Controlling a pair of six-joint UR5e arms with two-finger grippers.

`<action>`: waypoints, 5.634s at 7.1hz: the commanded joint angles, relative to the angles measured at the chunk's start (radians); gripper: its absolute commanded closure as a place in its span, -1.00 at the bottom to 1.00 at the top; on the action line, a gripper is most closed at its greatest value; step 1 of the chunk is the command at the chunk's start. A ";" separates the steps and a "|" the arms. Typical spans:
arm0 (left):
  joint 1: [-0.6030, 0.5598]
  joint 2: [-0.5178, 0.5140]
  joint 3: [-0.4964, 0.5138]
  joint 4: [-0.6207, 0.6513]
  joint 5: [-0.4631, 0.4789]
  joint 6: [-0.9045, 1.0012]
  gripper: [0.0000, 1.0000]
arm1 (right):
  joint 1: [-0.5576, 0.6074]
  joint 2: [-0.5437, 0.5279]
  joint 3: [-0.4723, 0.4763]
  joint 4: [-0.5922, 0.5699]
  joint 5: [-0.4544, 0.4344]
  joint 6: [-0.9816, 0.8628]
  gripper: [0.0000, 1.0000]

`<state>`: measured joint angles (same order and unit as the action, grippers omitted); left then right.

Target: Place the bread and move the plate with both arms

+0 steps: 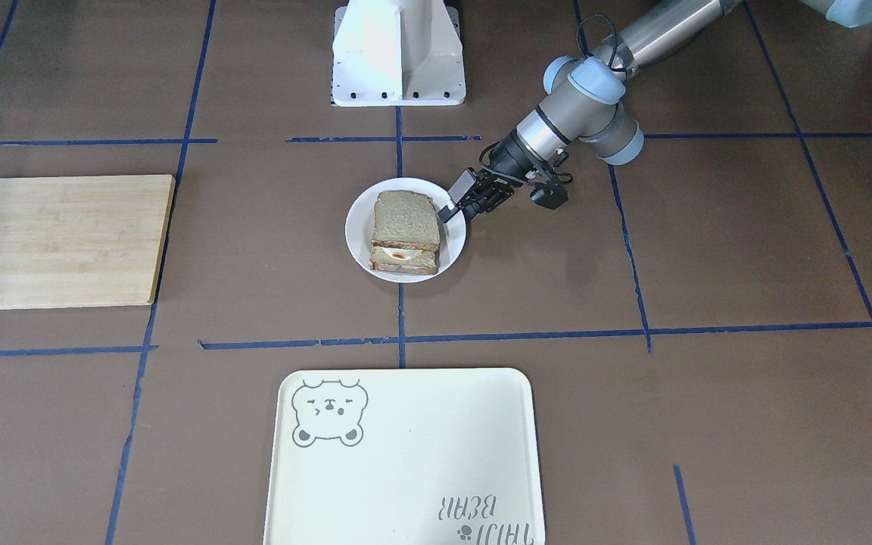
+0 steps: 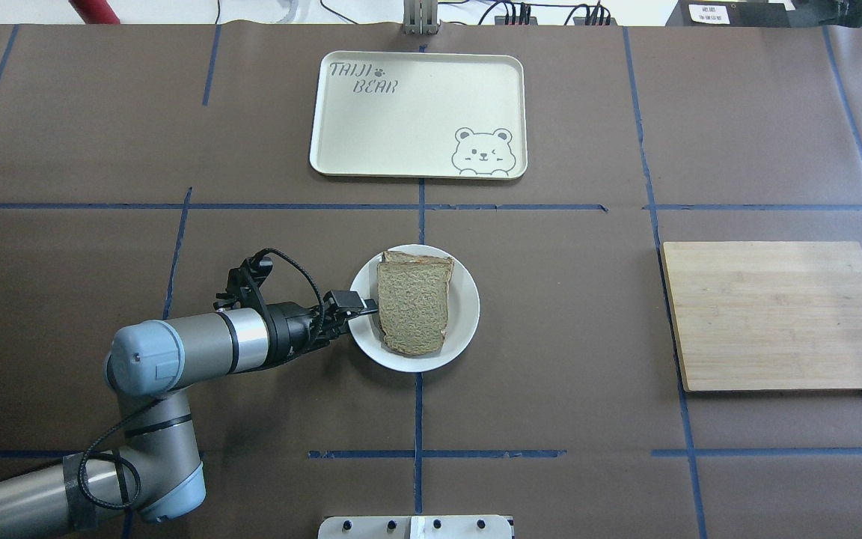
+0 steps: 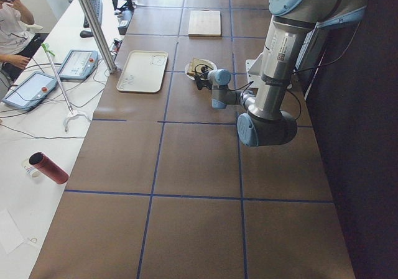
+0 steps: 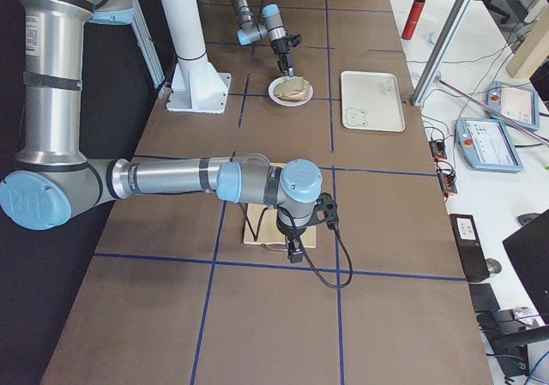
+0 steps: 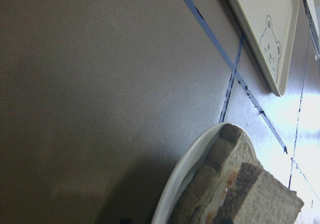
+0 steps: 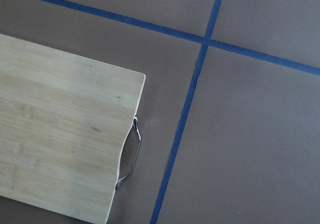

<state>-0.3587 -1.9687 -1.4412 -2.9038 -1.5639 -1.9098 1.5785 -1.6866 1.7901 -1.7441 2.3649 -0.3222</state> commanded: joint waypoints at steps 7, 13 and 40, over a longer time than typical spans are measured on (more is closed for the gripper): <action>0.015 0.001 -0.001 -0.087 0.018 0.001 1.00 | 0.000 -0.005 0.000 0.000 0.001 0.003 -1.00; -0.165 -0.187 0.185 -0.215 0.140 -0.121 1.00 | 0.000 -0.005 0.002 0.000 -0.001 0.003 -1.00; -1.195 0.532 -0.294 1.270 -0.810 1.986 -1.00 | 0.008 -0.027 0.008 0.008 -0.035 0.046 -1.00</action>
<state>-1.4668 -1.5199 -1.7286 -1.6380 -2.2890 0.0454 1.5861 -1.7148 1.7978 -1.7365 2.3299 -0.2773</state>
